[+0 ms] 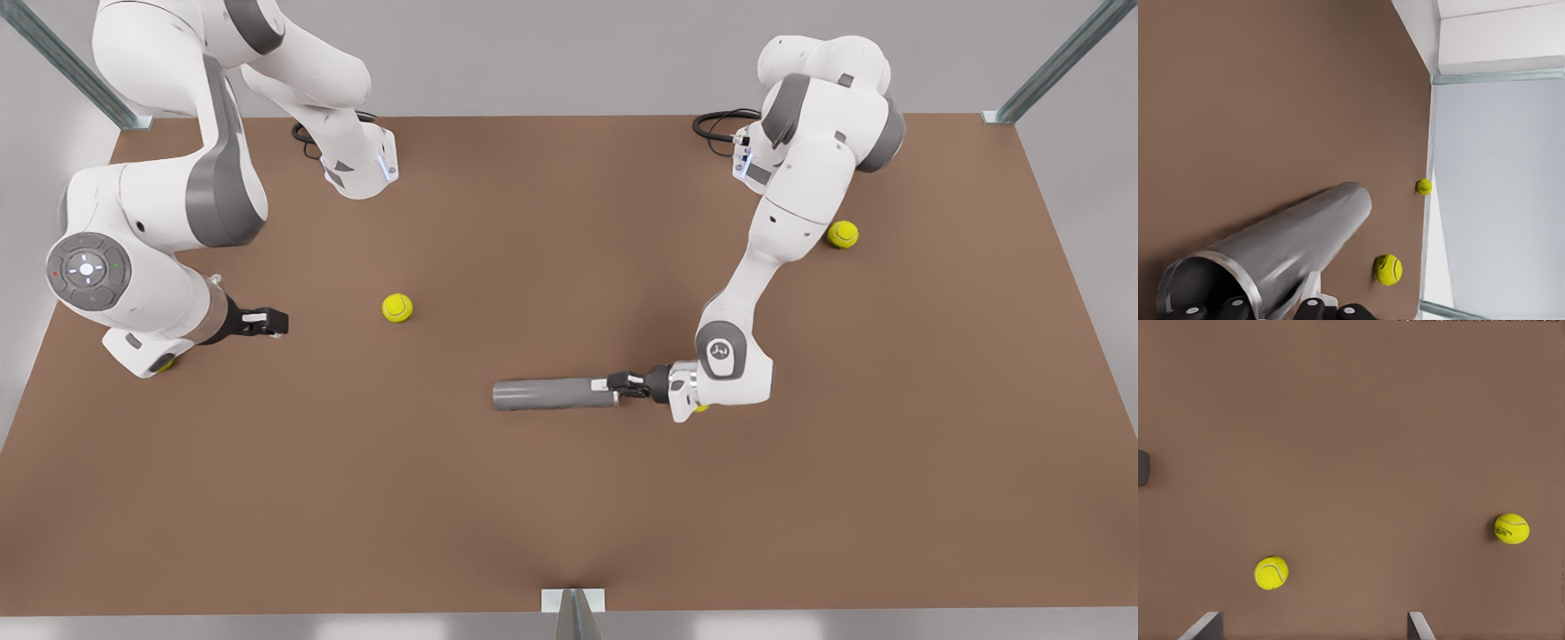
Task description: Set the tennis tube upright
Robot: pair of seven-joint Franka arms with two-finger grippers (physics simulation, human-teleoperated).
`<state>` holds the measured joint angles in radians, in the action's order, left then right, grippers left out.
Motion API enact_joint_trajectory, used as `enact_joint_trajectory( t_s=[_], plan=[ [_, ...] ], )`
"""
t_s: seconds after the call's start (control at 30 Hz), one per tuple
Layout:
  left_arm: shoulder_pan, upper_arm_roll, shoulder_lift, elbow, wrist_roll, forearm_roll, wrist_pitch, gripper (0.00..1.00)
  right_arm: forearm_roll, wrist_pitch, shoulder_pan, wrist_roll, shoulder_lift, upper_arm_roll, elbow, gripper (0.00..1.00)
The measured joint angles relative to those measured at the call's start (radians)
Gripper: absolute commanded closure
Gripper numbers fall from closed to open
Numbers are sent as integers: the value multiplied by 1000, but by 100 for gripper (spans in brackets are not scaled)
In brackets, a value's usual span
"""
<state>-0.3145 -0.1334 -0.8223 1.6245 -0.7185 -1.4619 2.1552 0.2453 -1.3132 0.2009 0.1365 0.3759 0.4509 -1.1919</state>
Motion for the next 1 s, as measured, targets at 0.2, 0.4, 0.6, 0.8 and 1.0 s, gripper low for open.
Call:
enact_joint_trajectory(
  t_s=[0.2, 0.4, 0.6, 0.8, 1.0],
  plan=[
    [-6, 0, 10, 2, 1, 1, 0, 68, 25, 2, -2, -1, 0, 0, 0, 0],
    [-12, 0, 23, 2, 20, 9, 0, 73, 23, 2, -2, -1, 0, 2, 0, 0],
    [-15, 0, 39, 10, 31, 22, -1, 75, 23, 2, -3, 0, 0, 2, 0, 0],
    [-15, 0, 58, 9, 84, 66, 0, 77, 19, 3, -12, 6, 0, 3, -6, 0],
    [-14, 1, 84, 9, 122, 96, 0, 78, 19, 3, -11, 5, 0, 3, -6, 0]
  ],
)
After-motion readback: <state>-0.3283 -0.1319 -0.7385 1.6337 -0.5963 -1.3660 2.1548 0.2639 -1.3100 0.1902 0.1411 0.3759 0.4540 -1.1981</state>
